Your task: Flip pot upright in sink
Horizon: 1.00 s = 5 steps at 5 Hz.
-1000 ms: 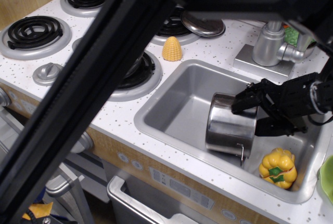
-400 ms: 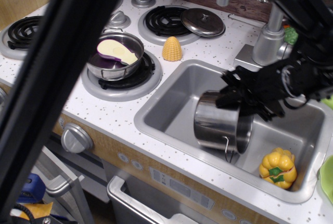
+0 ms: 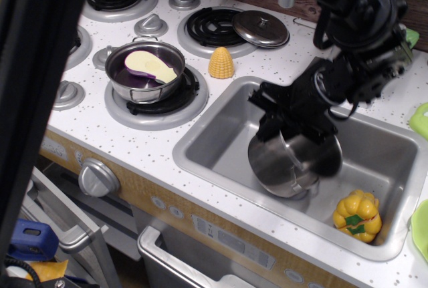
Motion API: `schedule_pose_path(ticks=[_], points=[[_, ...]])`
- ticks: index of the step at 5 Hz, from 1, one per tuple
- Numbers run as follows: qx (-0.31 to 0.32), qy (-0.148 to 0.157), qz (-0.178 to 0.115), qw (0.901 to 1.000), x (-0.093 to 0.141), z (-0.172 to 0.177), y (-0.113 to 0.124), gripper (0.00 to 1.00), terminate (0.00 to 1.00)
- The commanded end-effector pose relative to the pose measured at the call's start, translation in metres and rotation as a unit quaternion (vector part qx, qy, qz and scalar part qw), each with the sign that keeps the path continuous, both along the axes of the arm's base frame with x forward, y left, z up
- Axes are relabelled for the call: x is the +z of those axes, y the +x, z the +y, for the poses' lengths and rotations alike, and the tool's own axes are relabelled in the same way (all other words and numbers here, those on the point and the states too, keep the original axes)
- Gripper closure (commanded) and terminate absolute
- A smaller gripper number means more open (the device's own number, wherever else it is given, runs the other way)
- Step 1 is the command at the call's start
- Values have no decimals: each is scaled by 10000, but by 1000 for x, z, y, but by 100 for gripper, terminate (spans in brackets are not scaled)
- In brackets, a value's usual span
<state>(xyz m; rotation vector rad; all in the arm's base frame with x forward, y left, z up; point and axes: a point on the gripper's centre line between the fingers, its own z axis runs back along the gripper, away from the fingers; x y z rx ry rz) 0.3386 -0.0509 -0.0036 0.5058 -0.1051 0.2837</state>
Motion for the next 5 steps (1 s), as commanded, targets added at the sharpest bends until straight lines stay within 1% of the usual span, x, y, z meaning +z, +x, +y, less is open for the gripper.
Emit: schedule_pose_path(ticks=[1,2,4,5], points=[[33,-665,-568,9962,21,1,6,100,0],[-48,-679,-796,9945,18,1,3,0,0],[-48,-679,-796,9945,18,1,3,0,0],[-48,-679,-796,9945,18,1,3,0,100]])
